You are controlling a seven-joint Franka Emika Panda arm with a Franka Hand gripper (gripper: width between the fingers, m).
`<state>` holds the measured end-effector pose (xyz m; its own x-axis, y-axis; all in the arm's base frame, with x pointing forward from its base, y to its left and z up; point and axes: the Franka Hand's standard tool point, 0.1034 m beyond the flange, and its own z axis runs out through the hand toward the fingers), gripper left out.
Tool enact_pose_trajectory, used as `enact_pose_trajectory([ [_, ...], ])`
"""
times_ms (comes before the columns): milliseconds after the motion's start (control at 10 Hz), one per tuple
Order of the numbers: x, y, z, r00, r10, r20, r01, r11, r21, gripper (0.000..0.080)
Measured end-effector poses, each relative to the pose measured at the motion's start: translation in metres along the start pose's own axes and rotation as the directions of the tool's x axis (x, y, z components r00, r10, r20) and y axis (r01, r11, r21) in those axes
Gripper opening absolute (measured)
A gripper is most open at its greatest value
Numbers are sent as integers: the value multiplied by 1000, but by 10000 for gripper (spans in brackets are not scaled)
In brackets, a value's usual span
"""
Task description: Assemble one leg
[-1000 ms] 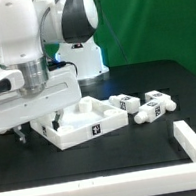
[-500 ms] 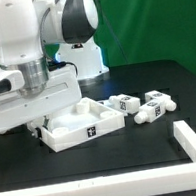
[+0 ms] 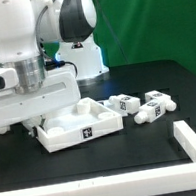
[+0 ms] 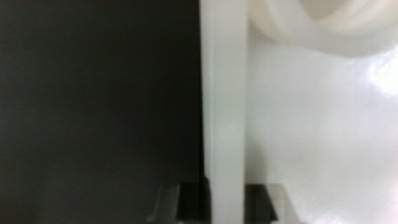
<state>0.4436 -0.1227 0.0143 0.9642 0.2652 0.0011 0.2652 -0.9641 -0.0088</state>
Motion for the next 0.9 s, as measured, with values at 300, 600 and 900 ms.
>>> enact_pose_trajectory([
  [300,27,-4,-13,968,248,42,-249,968,32,44],
  [600,52,-17,-19,963,266,45,-268,963,37,44],
  [900,50,-18,-17,962,267,49,-269,962,37,44],
])
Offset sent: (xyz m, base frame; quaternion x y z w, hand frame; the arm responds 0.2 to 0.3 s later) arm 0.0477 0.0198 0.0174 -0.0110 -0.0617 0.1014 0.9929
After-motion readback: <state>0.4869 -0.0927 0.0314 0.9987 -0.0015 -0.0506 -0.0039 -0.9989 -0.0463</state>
